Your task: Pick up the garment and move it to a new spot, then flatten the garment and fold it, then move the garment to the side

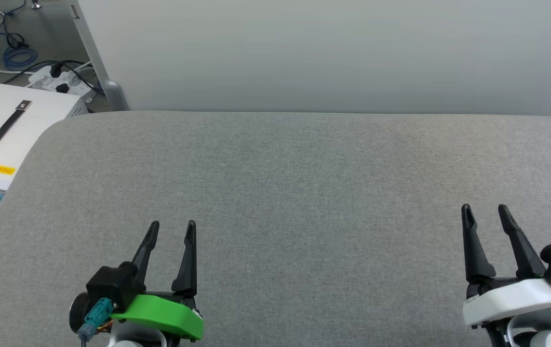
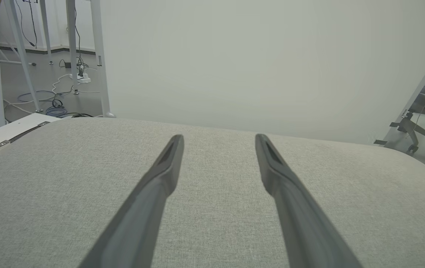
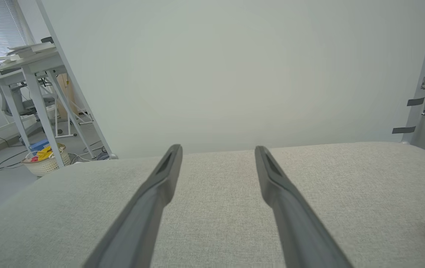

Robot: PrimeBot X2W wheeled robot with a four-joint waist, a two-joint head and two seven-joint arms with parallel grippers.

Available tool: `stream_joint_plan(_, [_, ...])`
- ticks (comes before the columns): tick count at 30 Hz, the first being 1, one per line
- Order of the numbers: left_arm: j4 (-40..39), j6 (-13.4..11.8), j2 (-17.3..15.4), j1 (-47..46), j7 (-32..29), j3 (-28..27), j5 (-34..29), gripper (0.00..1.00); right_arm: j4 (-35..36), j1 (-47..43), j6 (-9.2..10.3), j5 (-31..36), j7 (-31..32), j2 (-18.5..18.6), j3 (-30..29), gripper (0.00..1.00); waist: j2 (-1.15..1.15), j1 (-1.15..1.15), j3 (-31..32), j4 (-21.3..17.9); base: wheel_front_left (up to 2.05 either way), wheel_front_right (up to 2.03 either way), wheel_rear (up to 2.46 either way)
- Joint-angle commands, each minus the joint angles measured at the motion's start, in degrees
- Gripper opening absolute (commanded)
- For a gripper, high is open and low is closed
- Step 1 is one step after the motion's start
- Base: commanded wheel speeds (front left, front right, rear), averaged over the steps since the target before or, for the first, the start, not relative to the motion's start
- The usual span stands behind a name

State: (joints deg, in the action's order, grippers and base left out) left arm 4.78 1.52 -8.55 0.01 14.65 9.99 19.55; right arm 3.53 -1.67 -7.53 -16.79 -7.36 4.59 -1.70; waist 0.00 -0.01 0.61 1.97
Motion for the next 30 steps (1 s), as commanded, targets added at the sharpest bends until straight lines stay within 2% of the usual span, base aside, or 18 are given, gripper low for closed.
stream_joint_plan(1, [0.11,0.56,0.70,1.06,0.33,-0.57,-0.67,1.00,-0.81,-0.89,0.04,0.59,-1.18,-0.29,0.26,1.00,0.00,0.01,0.24,0.11,0.00,0.00,0.00])
stream_joint_plan(9, [0.72,2.38,2.34,1.58,0.34,-2.68,-2.42,1.00,-4.24,-1.50,0.04,1.14,-3.52,-1.36,0.50,1.00,0.00,0.01,0.62,-0.05,0.00,0.00,0.00])
stream_joint_plan(30, [0.13,4.62,4.69,1.87,0.34,-5.23,-5.83,1.00,-4.10,-1.20,0.04,1.29,-2.83,-1.68,0.33,1.00,0.00,0.01,0.55,-0.44,0.00,0.00,0.00])
